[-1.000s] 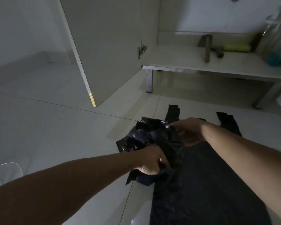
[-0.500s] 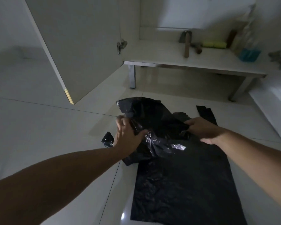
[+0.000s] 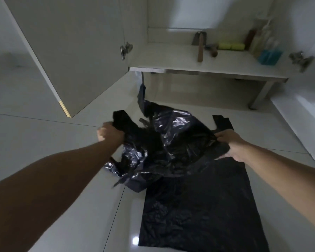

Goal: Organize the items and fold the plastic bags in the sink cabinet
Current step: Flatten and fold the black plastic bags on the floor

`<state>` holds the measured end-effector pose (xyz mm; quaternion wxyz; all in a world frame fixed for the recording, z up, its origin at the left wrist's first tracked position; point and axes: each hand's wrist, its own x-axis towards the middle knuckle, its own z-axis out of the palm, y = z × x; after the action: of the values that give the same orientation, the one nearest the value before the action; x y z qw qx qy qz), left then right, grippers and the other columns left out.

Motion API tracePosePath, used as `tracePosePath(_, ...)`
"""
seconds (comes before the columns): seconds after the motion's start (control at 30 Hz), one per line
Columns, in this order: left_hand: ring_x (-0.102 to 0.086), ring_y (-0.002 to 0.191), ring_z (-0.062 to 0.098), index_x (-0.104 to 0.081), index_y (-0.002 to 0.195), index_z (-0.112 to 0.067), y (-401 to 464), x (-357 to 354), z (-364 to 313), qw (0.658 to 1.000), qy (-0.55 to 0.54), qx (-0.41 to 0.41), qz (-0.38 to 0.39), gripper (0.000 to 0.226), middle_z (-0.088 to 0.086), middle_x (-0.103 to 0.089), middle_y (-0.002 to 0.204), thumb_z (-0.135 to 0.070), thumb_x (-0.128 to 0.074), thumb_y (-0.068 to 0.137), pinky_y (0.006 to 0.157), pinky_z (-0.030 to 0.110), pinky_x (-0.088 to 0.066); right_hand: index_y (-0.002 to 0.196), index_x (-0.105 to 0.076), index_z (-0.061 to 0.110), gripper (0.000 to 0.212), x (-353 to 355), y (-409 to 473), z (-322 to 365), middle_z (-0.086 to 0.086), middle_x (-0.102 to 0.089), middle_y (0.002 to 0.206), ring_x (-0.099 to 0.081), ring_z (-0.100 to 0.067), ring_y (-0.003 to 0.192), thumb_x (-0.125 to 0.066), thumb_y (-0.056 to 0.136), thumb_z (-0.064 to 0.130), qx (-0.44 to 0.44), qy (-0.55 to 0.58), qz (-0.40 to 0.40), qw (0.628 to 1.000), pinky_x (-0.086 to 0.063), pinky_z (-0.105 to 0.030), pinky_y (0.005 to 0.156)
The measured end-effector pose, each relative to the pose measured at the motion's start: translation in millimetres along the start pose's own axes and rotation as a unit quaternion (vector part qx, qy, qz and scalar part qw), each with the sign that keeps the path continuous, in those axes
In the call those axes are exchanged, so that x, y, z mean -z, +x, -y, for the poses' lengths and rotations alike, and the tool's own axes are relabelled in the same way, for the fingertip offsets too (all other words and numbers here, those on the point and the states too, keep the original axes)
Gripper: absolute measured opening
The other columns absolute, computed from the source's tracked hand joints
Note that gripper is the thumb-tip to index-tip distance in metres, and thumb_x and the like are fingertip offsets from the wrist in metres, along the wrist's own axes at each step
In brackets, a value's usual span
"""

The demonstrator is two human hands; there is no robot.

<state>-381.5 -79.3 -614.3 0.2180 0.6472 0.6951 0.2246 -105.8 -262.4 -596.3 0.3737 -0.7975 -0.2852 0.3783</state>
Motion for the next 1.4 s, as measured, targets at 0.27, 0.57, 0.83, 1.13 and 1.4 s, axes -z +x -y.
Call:
tracePosePath(0.27, -0.060, 0.092, 0.040, -0.057, 0.105, 0.007, 21.4, 40.1, 44.7, 0.986, 0.105, -0.087, -0.091, 0.022, 0.025, -0.058, 0.101, 0.006, -0.057, 0.083, 0.073, 0.042, -0.048, 0.114, -0.052, -0.002, 0.025, 46.2, 16.6, -41.2, -0.021, -0.063, 0.092, -0.066, -0.035, 0.074, -0.033, 0.098, -0.008, -0.141, 0.193, -0.124, 0.963, -0.057, -0.044, 0.052)
tracePosePath(0.57, -0.026, 0.136, 0.045, -0.040, 0.135, 0.001, -20.9, -5.7, 20.1, 0.883, 0.239, -0.377, -0.145, 0.073, 0.025, -0.029, 0.147, -0.003, -0.059, 0.065, 0.115, 0.057, -0.011, 0.111, -0.055, -0.007, 0.020, 66.2, -2.6, -109.0, -0.025, -0.067, 0.096, -0.070, -0.031, 0.078, -0.054, 0.091, -0.010, -0.228, 0.035, -0.080, 0.970, -0.060, -0.045, 0.063)
tracePosePath(0.83, -0.057, 0.104, 0.026, -0.068, 0.104, -0.002, -118.6, -69.5, -22.1, 0.851, 0.038, -0.340, 0.399, 0.050, 0.012, -0.063, 0.112, -0.035, -0.034, 0.089, 0.095, 0.036, -0.045, 0.112, -0.061, 0.002, 0.036, 90.4, -6.5, -112.3, -0.026, -0.063, 0.110, -0.065, -0.046, 0.094, -0.061, 0.095, 0.033, -0.215, 0.033, 0.001, 0.976, -0.058, -0.055, 0.072)
tracePosePath(1.13, -0.046, 0.125, 0.017, -0.052, 0.134, -0.019, -149.0, -84.1, 13.4, 0.759, 0.228, -0.388, 0.470, 0.052, -0.001, -0.047, 0.136, -0.041, -0.062, 0.088, 0.102, 0.030, -0.042, 0.132, -0.054, 0.016, 0.064, 62.1, -17.7, -128.2, -0.010, -0.052, 0.125, -0.063, -0.024, 0.094, -0.080, 0.075, 0.001, -0.154, -0.206, 0.099, 0.961, -0.060, -0.031, 0.063)
tracePosePath(1.4, 0.000, 0.147, 0.033, -0.004, 0.154, -0.024, -132.1, -87.8, 35.8, 0.741, 0.388, -0.432, 0.338, 0.111, 0.010, 0.015, 0.160, -0.061, -0.070, 0.073, 0.119, 0.049, -0.007, 0.134, -0.035, 0.010, 0.070, 24.4, -10.9, -151.8, -0.012, -0.059, 0.117, -0.065, -0.028, 0.093, -0.077, 0.081, 0.030, -0.090, -0.274, -0.078, 0.954, -0.054, -0.032, 0.067)
